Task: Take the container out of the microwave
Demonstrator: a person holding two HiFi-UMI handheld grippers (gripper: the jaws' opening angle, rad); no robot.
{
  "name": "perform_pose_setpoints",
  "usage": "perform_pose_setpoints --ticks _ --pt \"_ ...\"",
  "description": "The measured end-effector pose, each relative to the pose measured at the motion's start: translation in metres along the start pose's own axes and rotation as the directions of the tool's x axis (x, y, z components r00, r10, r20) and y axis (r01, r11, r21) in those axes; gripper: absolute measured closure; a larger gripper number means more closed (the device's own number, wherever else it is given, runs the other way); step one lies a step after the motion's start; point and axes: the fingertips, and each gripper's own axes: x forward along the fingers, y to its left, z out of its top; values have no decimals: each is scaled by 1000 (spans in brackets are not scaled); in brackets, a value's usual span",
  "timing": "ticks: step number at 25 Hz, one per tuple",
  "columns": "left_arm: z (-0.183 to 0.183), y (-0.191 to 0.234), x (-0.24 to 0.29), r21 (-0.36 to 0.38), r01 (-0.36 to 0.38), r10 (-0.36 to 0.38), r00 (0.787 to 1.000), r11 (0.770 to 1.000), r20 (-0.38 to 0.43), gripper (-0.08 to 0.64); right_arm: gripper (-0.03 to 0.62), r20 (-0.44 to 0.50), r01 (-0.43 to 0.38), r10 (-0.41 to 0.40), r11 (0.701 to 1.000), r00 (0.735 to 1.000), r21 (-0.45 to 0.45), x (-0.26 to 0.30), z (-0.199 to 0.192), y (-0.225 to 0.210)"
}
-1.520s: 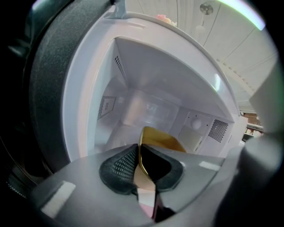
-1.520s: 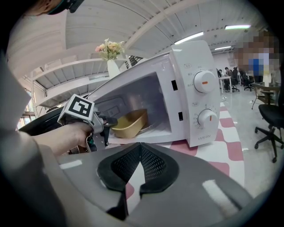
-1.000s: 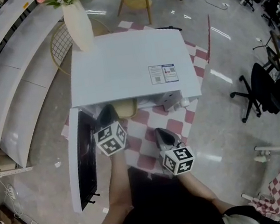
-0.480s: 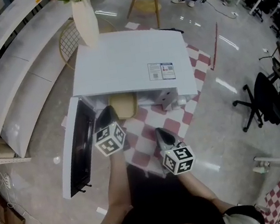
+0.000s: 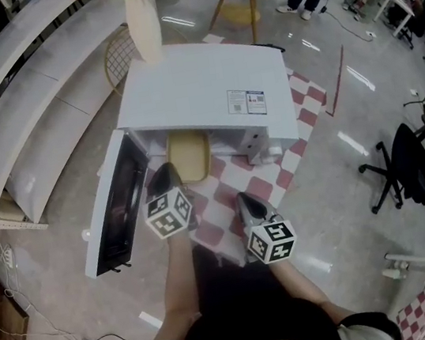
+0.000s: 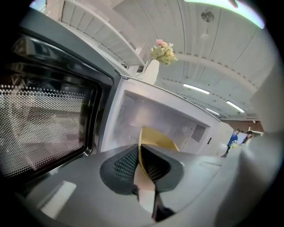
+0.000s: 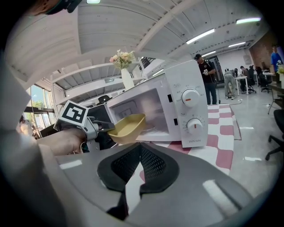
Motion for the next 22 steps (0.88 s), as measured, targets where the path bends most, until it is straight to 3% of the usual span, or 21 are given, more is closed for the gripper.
perform_pose_setpoints --ticks 10,22 --pt "-11 0 -37 -29 -57 58 998 998 34 531 592 -20 -77 76 997 997 -33 -17 -10 7" --pt "-29 1 -79 -58 -119 123 990 991 70 531 592 -41 -116 113 991 993 -62 -29 -18 -4"
